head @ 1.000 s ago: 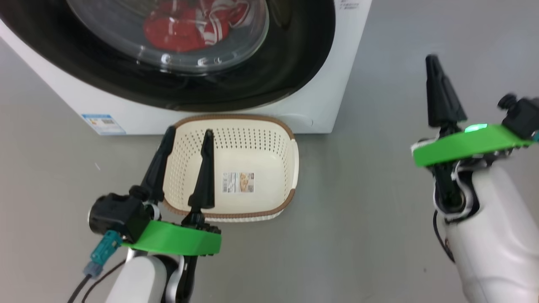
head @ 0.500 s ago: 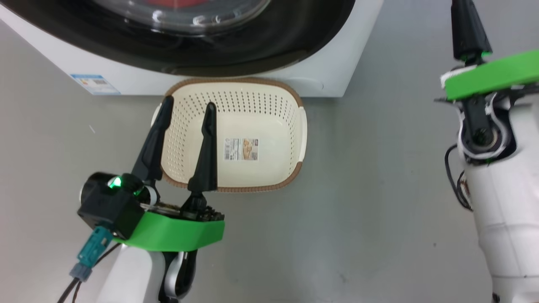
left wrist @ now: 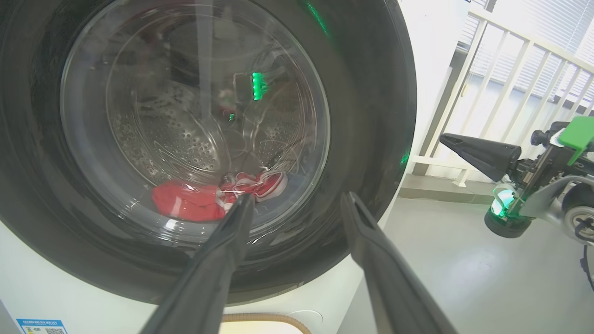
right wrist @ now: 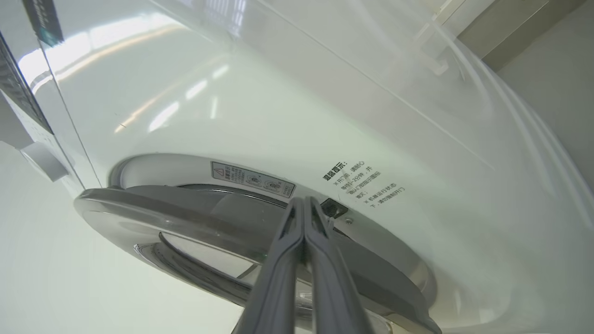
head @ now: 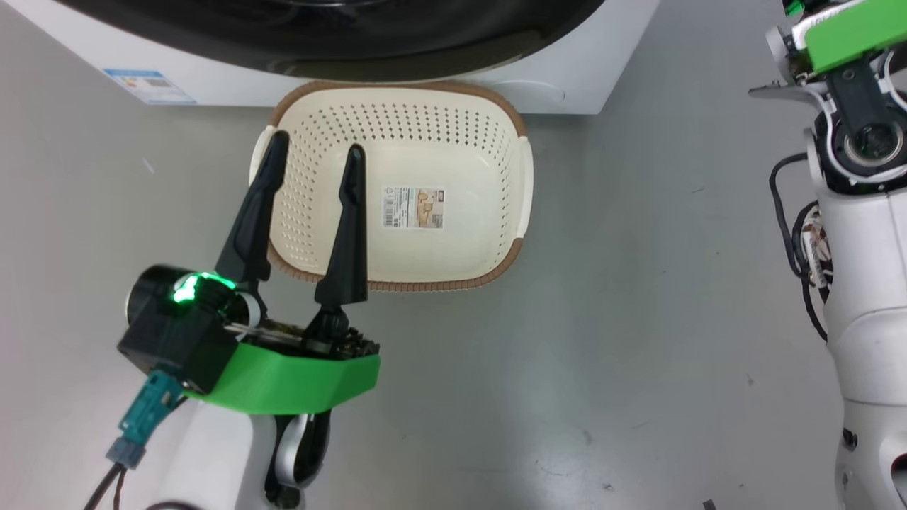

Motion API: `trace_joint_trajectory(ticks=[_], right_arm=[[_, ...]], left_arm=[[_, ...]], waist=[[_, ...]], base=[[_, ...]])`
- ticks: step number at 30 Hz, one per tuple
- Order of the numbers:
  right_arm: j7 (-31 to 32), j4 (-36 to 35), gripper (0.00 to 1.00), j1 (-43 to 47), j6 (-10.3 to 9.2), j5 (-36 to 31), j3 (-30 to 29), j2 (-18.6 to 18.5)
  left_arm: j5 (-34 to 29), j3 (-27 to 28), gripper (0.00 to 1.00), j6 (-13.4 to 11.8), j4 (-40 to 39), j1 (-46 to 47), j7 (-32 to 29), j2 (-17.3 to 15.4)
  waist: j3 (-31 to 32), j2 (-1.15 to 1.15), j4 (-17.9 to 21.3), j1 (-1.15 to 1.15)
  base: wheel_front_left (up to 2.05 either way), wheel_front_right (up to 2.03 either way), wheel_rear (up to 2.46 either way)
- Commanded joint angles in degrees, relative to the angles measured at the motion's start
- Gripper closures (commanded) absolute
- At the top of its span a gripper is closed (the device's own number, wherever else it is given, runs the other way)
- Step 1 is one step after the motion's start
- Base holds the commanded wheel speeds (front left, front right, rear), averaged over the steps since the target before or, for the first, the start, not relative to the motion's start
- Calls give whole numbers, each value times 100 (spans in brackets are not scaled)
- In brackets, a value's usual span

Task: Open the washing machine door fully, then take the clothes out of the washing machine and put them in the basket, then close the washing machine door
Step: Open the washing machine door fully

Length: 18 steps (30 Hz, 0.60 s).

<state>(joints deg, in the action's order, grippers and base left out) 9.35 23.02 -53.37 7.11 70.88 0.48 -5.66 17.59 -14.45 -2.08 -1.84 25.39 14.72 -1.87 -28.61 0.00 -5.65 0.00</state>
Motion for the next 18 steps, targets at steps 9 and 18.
trace_joint_trajectory(ticks=[9,18], right_arm=[[642,298,100,-643,37,414,-79,78],[1034,670,100,-1136,37,494,-100,130]], left_arm=[[-11,125,0,-27,-207,199,28,-100],[49,85,0,-63,-265,269,28,-100]], waist=[[-212,0,-166,0],[-380,0,-314,0]], base=[[0,0,0],[0,0,0]])
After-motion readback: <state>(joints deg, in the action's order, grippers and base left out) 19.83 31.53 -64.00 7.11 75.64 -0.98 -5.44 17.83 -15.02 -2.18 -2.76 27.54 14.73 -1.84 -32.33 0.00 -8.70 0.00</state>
